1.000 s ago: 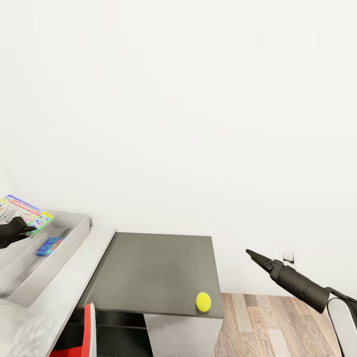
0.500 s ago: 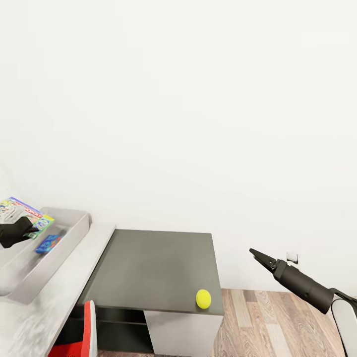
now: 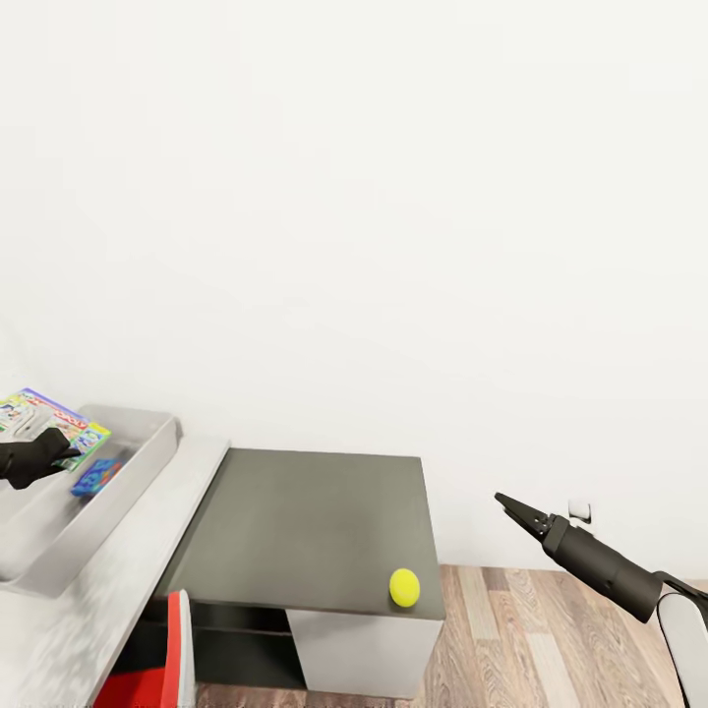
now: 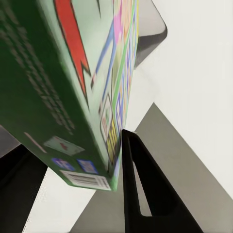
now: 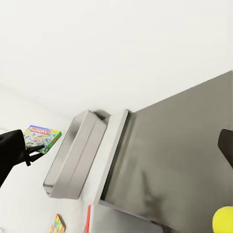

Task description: Put all the toys in the child's room - the three board games (two on the bed and one on the table), the two jigsaw puzzles on the table, and the tennis ball on the table - inside the toy box on the table in the child's room.

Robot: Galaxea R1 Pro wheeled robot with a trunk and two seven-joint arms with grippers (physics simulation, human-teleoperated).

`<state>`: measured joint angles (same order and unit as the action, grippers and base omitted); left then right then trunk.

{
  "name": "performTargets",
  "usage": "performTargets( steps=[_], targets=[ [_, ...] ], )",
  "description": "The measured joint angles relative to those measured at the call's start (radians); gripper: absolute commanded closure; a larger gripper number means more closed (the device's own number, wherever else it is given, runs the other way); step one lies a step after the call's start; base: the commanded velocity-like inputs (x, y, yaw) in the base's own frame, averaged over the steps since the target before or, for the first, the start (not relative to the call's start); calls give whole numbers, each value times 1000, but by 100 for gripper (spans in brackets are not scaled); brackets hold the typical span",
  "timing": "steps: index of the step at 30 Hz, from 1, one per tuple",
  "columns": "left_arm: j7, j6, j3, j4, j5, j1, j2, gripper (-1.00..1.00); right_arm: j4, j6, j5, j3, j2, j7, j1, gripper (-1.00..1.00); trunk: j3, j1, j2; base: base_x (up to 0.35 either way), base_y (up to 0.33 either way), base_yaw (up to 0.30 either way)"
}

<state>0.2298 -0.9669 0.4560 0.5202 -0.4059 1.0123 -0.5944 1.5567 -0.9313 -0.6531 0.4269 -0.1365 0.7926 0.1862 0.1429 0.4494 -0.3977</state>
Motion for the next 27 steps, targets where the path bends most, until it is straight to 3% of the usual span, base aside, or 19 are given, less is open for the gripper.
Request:
performTargets(
  steps=[11, 27],
  targets=[
    [1, 2, 1, 0, 1, 0, 0, 100, 0, 0, 1, 0, 0, 0, 0, -100, 16, 0, 0, 0, 0, 147],
    [2, 8, 0, 0, 0, 0, 0, 100, -1, 4, 2, 0, 0, 0, 0, -100, 26, 0, 0, 0, 0, 14]
  ],
)
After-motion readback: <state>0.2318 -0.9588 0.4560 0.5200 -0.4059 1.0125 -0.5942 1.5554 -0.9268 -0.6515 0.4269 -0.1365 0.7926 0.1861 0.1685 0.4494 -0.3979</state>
